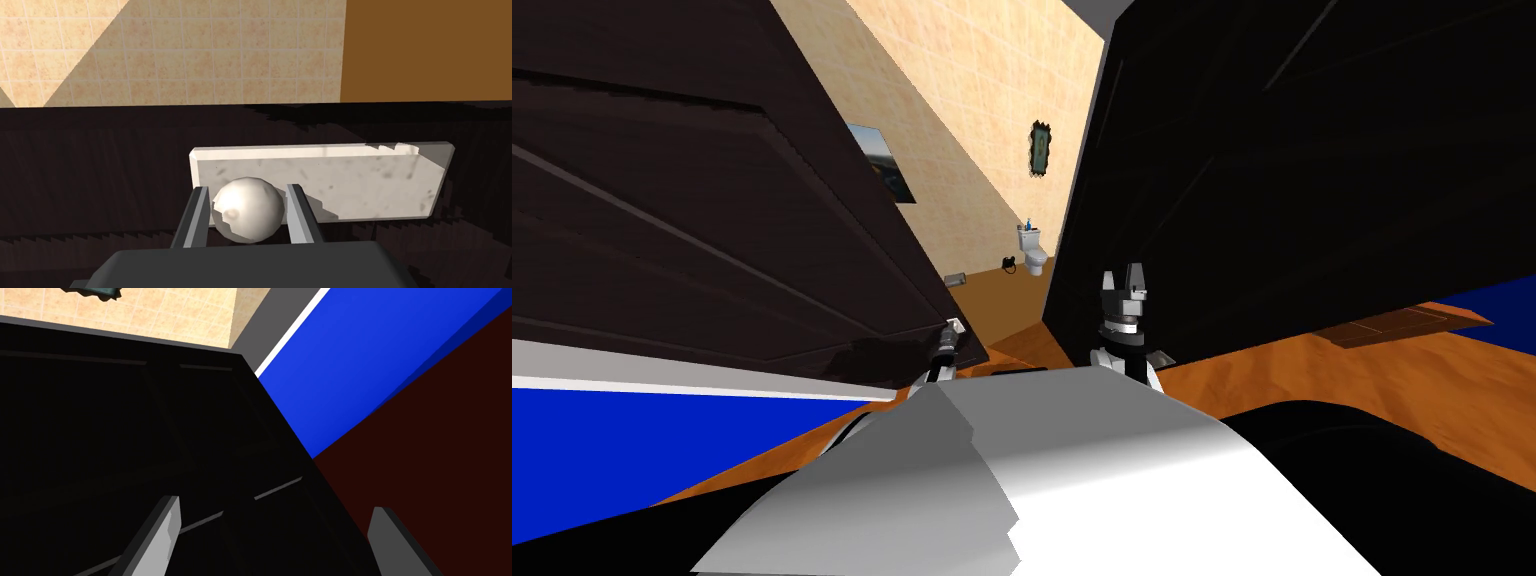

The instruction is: Pull the door open

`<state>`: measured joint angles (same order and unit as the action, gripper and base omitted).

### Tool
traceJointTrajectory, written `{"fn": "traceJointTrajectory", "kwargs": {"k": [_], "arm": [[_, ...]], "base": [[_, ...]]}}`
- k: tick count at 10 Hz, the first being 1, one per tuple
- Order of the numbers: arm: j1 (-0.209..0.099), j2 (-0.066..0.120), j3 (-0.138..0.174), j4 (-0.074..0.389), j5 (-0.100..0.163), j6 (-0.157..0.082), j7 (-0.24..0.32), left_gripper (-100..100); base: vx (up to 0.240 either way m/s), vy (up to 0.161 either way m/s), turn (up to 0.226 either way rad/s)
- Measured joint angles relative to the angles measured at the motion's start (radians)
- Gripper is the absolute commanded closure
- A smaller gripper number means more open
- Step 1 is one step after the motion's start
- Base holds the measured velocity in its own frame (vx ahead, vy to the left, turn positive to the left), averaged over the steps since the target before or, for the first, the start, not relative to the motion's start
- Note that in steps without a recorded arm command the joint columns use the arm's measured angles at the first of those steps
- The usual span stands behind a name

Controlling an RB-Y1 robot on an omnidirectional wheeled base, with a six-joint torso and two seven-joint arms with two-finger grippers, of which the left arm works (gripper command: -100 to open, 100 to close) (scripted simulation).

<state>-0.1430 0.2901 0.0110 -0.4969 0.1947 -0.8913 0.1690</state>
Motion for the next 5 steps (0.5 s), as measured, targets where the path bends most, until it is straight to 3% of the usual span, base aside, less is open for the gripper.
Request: {"fn": "traceJointTrajectory", "kwargs": {"k": [4,5], "arm": [[-0.004,0.005,-0.001,0.009,-0.025,-0.011,0.022,100],[0.010,0.007,0.000,-0.012,-0.038,-0.005,0.030,100]], "base": [[-0.198,0.038,-0.119],[-0.246,0.073,-0.128]]}}
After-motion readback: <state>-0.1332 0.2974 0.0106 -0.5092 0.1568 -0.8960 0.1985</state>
